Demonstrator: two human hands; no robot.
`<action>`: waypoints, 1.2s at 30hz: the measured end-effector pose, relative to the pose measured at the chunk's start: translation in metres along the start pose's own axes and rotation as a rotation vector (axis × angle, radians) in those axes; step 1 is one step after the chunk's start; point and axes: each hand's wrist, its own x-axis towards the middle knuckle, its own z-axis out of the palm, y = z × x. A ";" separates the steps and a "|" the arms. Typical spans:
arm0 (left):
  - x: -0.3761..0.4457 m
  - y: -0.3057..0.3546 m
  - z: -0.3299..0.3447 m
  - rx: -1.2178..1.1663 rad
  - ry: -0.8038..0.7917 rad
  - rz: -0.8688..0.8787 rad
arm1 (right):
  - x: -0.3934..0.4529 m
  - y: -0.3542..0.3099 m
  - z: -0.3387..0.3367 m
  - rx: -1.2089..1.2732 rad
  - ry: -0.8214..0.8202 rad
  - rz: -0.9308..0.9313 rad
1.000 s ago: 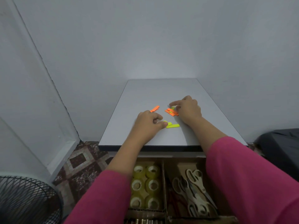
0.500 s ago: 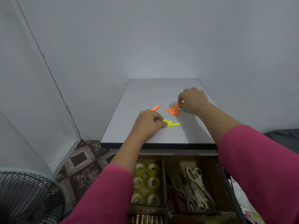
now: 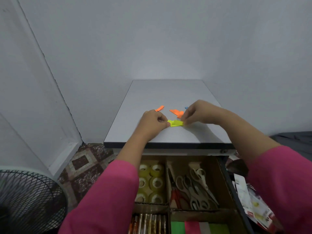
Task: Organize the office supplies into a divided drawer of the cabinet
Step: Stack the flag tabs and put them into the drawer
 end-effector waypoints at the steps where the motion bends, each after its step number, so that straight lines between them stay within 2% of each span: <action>1: 0.000 0.001 0.000 -0.001 -0.005 -0.004 | -0.002 -0.001 0.004 -0.058 -0.020 -0.007; 9: -0.002 0.012 -0.002 0.005 -0.069 -0.099 | 0.005 -0.016 0.017 -0.212 0.014 0.060; 13: 0.000 0.027 0.000 0.186 -0.087 -0.145 | 0.000 -0.015 0.019 -0.211 0.040 0.095; 17: -0.009 0.035 0.005 0.295 -0.005 -0.123 | -0.012 -0.006 0.024 -0.106 0.163 0.074; 23: -0.037 0.036 0.002 0.007 0.054 -0.157 | -0.055 -0.004 0.031 0.059 0.196 0.126; 28: -0.106 0.043 0.007 -0.288 0.055 -0.115 | -0.143 0.005 0.054 0.200 0.133 0.213; 33: -0.174 0.022 0.023 -0.413 -0.095 -0.120 | -0.206 0.029 0.101 -0.056 -0.071 0.461; 36: -0.190 0.008 0.033 -0.490 -0.110 -0.170 | -0.220 0.034 0.133 -0.255 -0.081 0.560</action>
